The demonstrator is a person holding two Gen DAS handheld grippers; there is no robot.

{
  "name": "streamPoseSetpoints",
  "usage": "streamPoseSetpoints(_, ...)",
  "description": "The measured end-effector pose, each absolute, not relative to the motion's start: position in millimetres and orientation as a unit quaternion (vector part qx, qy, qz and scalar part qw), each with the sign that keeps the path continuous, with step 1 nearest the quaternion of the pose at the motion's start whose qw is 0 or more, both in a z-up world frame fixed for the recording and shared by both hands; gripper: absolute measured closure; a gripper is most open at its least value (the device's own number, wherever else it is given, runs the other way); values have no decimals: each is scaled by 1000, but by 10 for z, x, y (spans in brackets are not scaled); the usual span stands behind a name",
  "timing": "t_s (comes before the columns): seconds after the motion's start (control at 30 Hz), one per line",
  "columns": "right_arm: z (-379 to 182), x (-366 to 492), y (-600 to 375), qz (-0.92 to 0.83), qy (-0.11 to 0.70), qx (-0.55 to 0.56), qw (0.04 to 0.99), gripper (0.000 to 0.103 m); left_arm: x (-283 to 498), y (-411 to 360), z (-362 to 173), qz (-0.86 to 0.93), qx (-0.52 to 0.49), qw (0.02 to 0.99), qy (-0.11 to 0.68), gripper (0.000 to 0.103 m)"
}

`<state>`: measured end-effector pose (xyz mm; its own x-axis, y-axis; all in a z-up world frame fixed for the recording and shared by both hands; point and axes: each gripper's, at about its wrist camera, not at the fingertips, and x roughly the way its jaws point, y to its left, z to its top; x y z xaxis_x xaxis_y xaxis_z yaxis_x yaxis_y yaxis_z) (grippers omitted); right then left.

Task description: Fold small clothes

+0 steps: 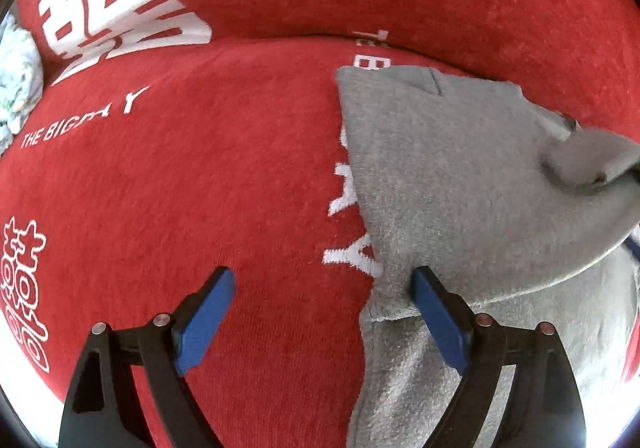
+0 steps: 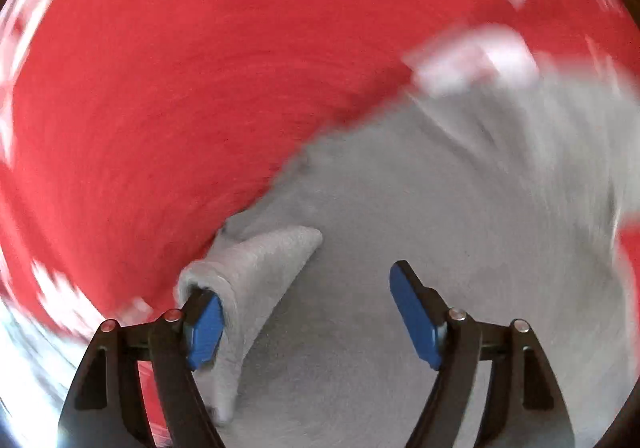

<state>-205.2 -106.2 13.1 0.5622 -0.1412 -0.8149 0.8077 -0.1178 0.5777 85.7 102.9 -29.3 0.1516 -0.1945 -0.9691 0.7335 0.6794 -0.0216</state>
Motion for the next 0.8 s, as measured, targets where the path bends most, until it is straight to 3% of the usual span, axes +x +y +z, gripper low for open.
streamPoseSetpoints(0.3, -87, -2731, -864, -377, 136, 753, 522, 20, 1188, 889, -110, -340, 237, 713, 566, 12)
streamPoseSetpoints(0.53, -7, -1736, -385, -201, 268, 734, 590, 19, 1671, 470, -257, -355, 233, 682, 596, 12)
streamPoseSetpoints(0.7, -295, -1029, 79, -135, 285, 757, 573, 20, 1794, 283, -415, -354, 225, 659, 623, 13)
streamPoseSetpoints(0.8, -489, -816, 112, -148, 259, 778, 553, 20, 1861, 266, -490, -356, 205, 644, 645, 43)
